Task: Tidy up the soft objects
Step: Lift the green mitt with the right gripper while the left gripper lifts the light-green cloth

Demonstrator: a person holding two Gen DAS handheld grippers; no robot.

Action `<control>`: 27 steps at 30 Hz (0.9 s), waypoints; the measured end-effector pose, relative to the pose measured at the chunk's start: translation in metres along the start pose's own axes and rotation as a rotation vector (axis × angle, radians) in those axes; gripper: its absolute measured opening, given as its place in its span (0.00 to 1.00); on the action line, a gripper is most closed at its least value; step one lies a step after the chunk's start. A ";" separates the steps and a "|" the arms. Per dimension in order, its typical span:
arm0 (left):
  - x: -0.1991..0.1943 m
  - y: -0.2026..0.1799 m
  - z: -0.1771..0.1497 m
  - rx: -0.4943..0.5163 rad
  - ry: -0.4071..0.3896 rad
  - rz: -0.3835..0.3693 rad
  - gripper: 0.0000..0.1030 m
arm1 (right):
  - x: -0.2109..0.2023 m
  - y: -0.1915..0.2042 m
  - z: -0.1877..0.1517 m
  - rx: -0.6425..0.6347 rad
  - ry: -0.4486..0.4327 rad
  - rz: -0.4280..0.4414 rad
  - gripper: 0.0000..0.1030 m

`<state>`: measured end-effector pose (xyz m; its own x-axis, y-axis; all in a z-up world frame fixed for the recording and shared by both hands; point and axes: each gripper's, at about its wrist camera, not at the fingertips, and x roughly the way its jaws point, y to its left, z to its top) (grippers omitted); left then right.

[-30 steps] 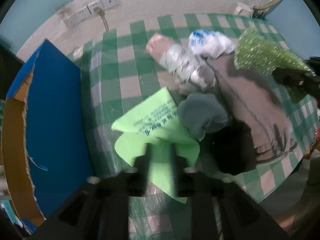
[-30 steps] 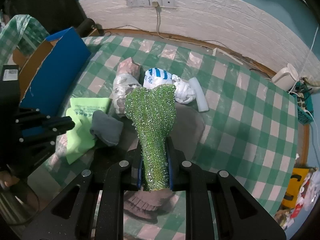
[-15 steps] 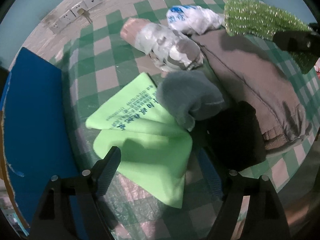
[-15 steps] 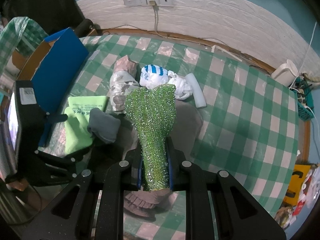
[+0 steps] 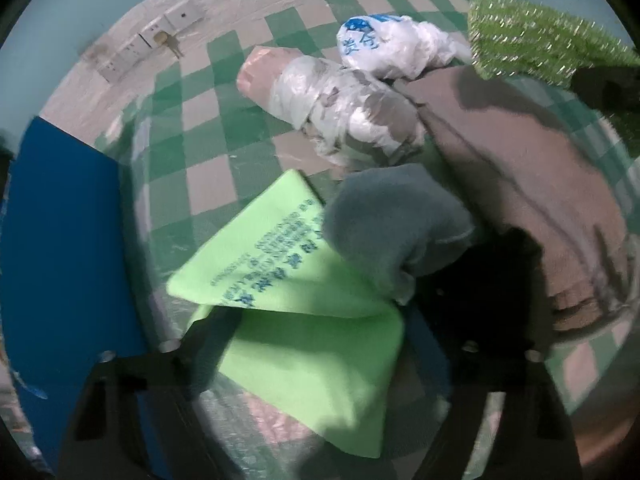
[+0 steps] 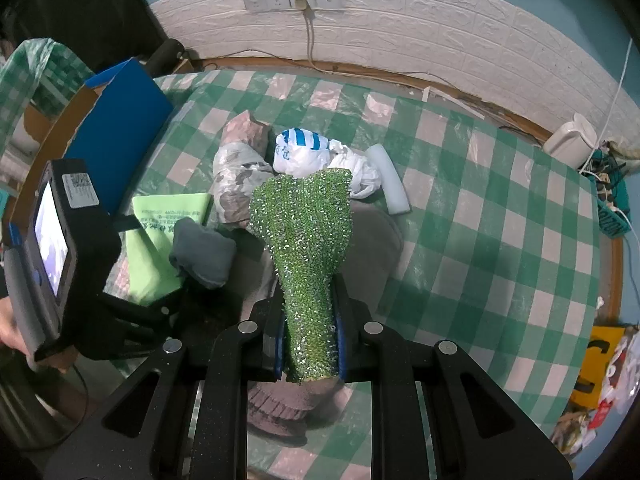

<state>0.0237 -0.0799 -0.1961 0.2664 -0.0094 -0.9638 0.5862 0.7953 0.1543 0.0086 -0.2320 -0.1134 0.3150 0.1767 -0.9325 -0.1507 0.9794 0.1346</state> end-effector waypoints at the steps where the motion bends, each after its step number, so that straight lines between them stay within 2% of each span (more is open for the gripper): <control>1: -0.001 0.000 -0.001 0.003 -0.005 -0.004 0.65 | 0.000 0.000 0.000 0.003 0.001 0.001 0.17; 6: -0.005 -0.004 -0.001 0.048 -0.012 -0.027 0.36 | 0.000 -0.001 0.002 0.004 -0.001 0.005 0.17; 8: -0.007 -0.009 -0.005 0.062 -0.009 -0.034 0.20 | -0.001 0.001 0.002 0.001 -0.003 0.006 0.17; 11: -0.009 -0.009 -0.007 0.068 -0.003 -0.039 0.08 | -0.003 0.003 0.003 -0.004 -0.008 0.006 0.17; 15: -0.015 -0.009 -0.013 0.068 0.001 -0.046 0.07 | -0.005 0.006 0.003 -0.010 -0.014 0.006 0.17; 18: -0.024 -0.008 -0.013 0.073 -0.023 -0.027 0.07 | -0.009 0.009 0.004 -0.015 -0.022 0.005 0.17; 27: -0.058 0.003 -0.018 0.026 -0.092 -0.031 0.07 | -0.018 0.019 0.005 -0.032 -0.040 0.007 0.17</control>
<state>-0.0036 -0.0660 -0.1433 0.3162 -0.0897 -0.9444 0.6142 0.7781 0.1317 0.0049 -0.2158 -0.0923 0.3515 0.1875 -0.9172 -0.1825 0.9747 0.1294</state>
